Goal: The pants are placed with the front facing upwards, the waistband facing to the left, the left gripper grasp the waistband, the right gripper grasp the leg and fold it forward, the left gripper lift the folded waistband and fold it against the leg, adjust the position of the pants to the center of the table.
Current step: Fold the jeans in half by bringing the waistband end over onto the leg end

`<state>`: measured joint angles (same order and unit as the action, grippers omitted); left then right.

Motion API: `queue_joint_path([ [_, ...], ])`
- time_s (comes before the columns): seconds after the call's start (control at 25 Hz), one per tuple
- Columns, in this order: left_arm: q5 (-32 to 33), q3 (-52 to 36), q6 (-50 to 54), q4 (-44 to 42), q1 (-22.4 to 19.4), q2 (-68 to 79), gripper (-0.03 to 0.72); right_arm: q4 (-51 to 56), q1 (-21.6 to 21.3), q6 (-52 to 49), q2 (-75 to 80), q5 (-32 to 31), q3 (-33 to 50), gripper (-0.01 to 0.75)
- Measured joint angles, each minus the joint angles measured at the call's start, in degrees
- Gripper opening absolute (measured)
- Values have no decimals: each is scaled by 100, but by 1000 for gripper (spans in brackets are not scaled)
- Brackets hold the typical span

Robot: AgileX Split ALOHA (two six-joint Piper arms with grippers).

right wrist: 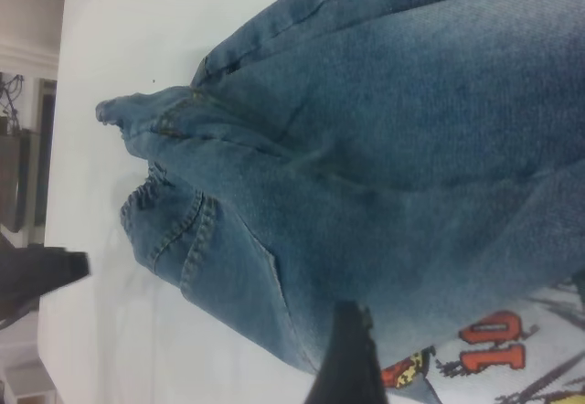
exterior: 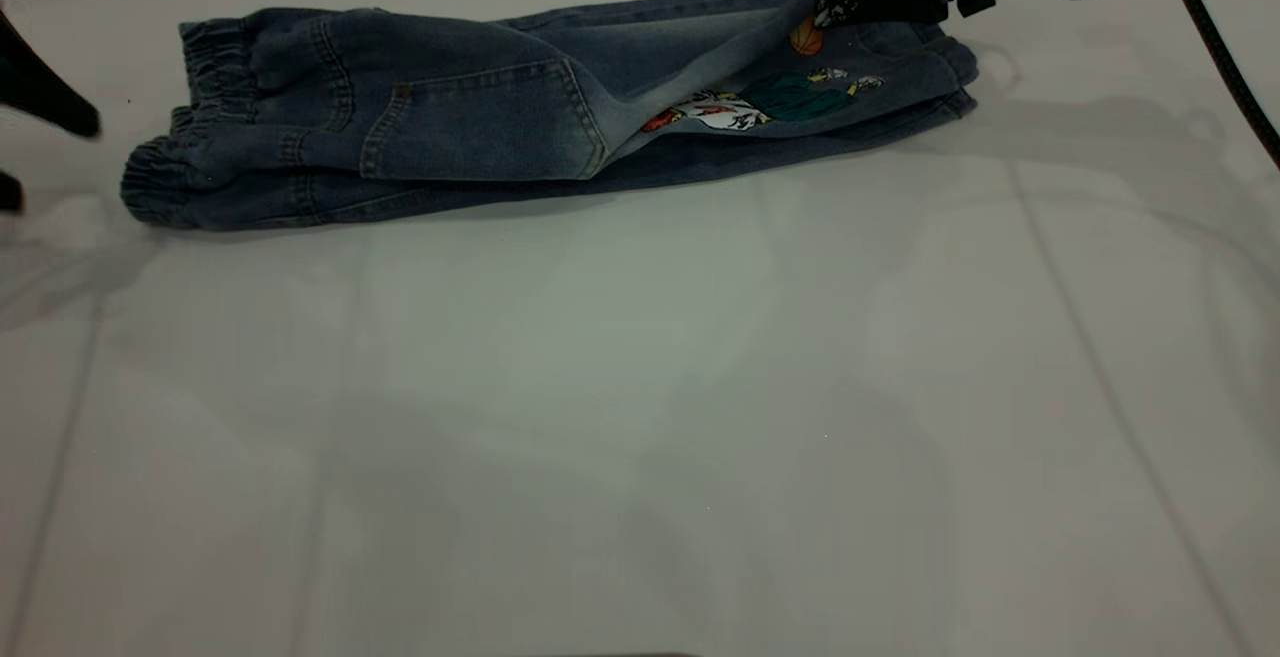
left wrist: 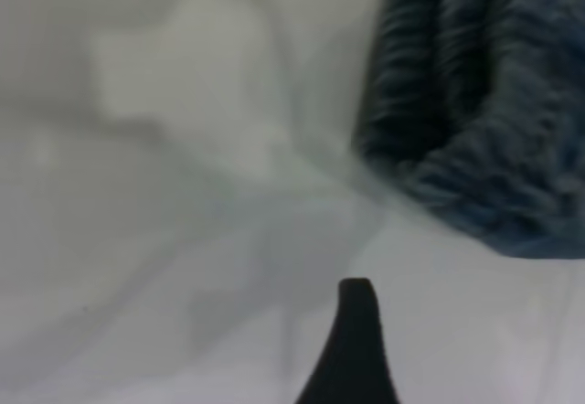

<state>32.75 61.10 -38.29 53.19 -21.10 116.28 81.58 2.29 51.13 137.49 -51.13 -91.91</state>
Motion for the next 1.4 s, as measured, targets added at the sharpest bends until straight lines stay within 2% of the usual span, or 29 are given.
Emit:
queue_joint_path([
  [0.24,-7,182,-122,509,43,510,579,0,0,0,0,0,0,509],
  [0.68,-247,411,-728,1615,405,1094,580,-9,0,0,0,6,0,509],
  [0.8,-297,453,-740,1820,444,1172,558,-13,0,0,0,6,0,509],
  [0.88,-276,453,-745,1999,444,1235,518,-13,0,0,0,1,0,509],
  [1.0,-186,460,-745,2232,444,1360,409,-13,0,-7,0,-60,0,509],
  [1.24,-180,466,-745,2402,444,1495,132,-15,0,-1,0,-176,0,509],
  [1.32,-198,466,-745,2402,444,1495,92,-15,13,-1,0,-251,0,509],
  [1.4,-223,466,-745,2367,456,1468,83,4,68,-1,0,-306,0,509],
])
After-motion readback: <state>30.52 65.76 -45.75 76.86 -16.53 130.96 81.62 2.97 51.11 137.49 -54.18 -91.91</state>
